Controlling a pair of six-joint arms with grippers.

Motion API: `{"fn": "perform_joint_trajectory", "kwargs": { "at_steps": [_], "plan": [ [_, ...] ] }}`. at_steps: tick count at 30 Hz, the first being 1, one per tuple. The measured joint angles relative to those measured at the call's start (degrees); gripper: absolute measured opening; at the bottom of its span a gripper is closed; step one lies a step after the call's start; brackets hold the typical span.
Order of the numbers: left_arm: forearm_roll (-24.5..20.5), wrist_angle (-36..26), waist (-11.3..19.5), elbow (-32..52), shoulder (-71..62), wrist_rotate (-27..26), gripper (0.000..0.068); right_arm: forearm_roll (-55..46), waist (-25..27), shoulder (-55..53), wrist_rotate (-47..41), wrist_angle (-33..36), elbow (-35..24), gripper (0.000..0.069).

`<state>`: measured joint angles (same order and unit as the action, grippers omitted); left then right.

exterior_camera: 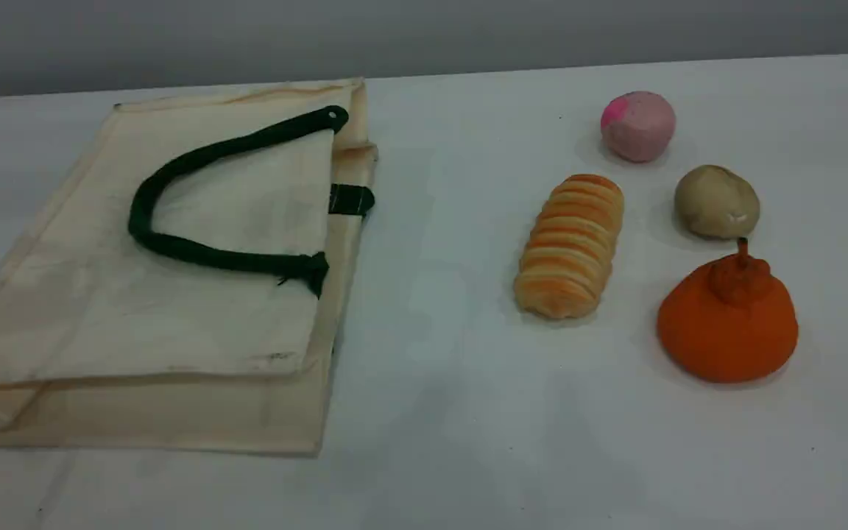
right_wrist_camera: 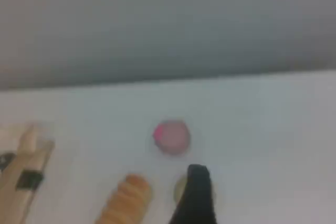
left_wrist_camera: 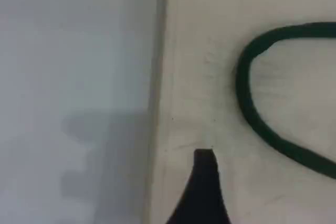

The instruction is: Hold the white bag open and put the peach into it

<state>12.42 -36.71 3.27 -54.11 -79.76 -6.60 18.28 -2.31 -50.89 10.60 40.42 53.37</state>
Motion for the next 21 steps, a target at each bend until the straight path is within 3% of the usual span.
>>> {"fn": "perform_joint_trajectory", "kwargs": {
  "at_steps": [4,14,21],
  "plan": [
    [0.0,0.1,0.0,-1.7,-4.2,0.0,0.0562,0.0,0.0,-8.7,-0.1,4.1,4.3,0.0570],
    [-0.3,1.9,-0.1,-5.7,-15.0,-0.1,0.0562,-0.3,0.0,-19.8,0.0,1.1,4.8,0.0570],
    [-0.6,5.3,-4.0,-8.8,-23.6,-0.7,0.0562,-0.2,0.0,-19.8,0.0,0.3,4.8,0.0570]
  ]
}}
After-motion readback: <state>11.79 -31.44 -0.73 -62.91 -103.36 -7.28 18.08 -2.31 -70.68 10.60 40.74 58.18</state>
